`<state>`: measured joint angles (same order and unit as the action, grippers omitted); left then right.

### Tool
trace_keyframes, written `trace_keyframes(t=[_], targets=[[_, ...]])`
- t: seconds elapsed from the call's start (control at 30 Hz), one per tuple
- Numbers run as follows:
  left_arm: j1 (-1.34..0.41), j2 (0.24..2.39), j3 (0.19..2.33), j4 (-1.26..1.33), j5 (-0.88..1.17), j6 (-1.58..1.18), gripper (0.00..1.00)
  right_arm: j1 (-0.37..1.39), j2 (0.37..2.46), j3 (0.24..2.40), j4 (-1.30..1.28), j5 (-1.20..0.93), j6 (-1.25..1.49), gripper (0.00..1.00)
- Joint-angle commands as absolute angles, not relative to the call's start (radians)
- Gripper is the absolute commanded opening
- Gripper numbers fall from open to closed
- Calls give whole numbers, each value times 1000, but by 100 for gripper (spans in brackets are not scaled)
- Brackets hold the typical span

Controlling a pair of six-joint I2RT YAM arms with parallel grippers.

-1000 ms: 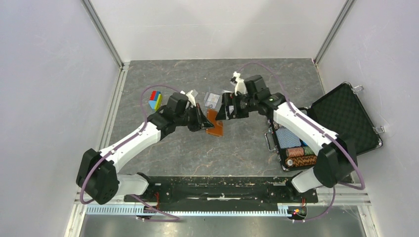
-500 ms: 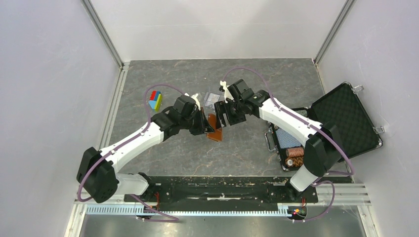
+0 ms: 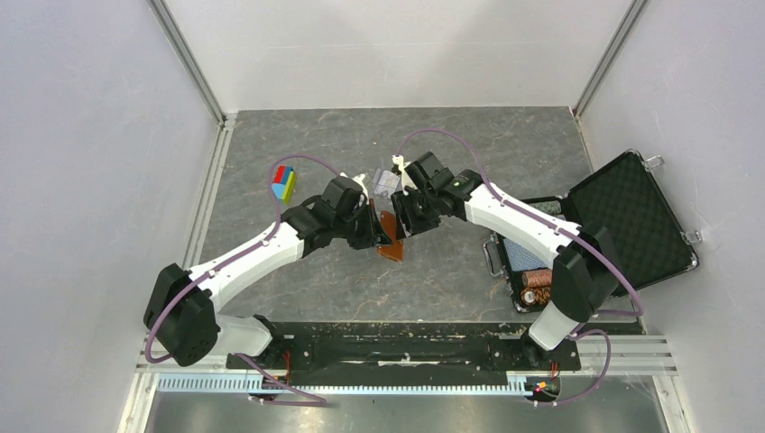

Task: Put the credit cards into the card holder
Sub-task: Open the card holder.

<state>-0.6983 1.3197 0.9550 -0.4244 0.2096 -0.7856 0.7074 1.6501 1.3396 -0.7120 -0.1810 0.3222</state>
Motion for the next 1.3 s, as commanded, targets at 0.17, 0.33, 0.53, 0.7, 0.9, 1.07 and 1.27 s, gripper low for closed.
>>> trace_keyframes(t=[0.17, 0.33, 0.53, 0.7, 0.9, 1.07, 1.27], targets=[[-699, 1287, 1005, -421, 203, -738, 2, 640, 1664, 1246, -791, 31, 274, 37], [-700, 1270, 977, -402, 209, -750, 2, 593, 1633, 1218, -775, -19, 255, 38], [-700, 1269, 951, -384, 212, -770, 2, 495, 1495, 1133, -654, -274, 271, 51], [-700, 1275, 942, -353, 242, -784, 2, 479, 1465, 1073, -551, -483, 337, 63], [-701, 1283, 946, -352, 251, -787, 2, 524, 1468, 1026, -421, -592, 419, 71], [-701, 1282, 944, -353, 256, -785, 2, 568, 1521, 1081, -421, -580, 425, 70], [-702, 1283, 940, -353, 260, -787, 2, 572, 1558, 1115, -433, -509, 420, 55]])
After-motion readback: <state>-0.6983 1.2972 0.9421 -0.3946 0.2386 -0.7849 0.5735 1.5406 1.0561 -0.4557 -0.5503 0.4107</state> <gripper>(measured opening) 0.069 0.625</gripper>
